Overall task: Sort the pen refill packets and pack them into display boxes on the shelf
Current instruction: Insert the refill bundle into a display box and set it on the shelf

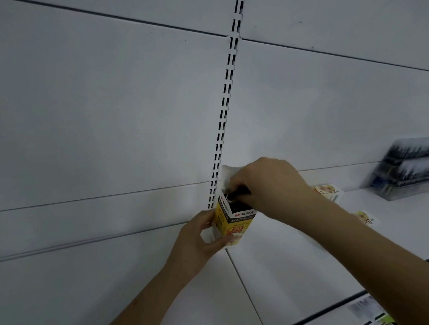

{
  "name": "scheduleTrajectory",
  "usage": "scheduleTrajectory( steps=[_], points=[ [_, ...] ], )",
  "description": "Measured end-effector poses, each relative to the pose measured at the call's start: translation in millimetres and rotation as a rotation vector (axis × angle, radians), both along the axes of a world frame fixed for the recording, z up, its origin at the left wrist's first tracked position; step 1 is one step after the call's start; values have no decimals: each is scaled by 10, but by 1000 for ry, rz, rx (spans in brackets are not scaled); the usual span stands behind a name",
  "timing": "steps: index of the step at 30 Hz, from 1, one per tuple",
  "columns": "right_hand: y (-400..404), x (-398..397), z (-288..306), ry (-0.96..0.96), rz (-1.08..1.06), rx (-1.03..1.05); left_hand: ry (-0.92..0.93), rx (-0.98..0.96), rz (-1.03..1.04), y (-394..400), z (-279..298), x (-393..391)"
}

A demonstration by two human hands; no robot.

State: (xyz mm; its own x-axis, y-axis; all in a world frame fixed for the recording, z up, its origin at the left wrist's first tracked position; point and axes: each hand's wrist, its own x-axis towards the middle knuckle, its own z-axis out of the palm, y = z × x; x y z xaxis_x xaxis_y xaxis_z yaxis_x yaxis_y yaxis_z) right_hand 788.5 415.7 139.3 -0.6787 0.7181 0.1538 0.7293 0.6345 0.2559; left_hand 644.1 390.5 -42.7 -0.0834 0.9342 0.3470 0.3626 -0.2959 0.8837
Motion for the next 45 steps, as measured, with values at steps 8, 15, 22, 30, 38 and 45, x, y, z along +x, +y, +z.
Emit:
scheduleTrajectory(
  steps=[8, 15, 22, 30, 38, 45],
  points=[
    [5, 48, 94, 7, -5, -127, 21, 58, -24, -31, 32, -84],
    [-80, -89, 87, -164, 8, 26, 43, 77, -26, -63, 19, -117],
    [-52, 1, 10, 23, -5, -64, 29, 68, -12, -60, 11, -136],
    [-224, 47, -438, 843, -79, -141, 112, 21, 107, -114, 51, -116],
    [-220, -135, -826, 1351, -102, -76, 135, 30, 54, -159, 103, -98],
    [-290, -181, -1046, 1332, -12, 23, 288, -88, 45, -149, 303, -211]
  ],
)
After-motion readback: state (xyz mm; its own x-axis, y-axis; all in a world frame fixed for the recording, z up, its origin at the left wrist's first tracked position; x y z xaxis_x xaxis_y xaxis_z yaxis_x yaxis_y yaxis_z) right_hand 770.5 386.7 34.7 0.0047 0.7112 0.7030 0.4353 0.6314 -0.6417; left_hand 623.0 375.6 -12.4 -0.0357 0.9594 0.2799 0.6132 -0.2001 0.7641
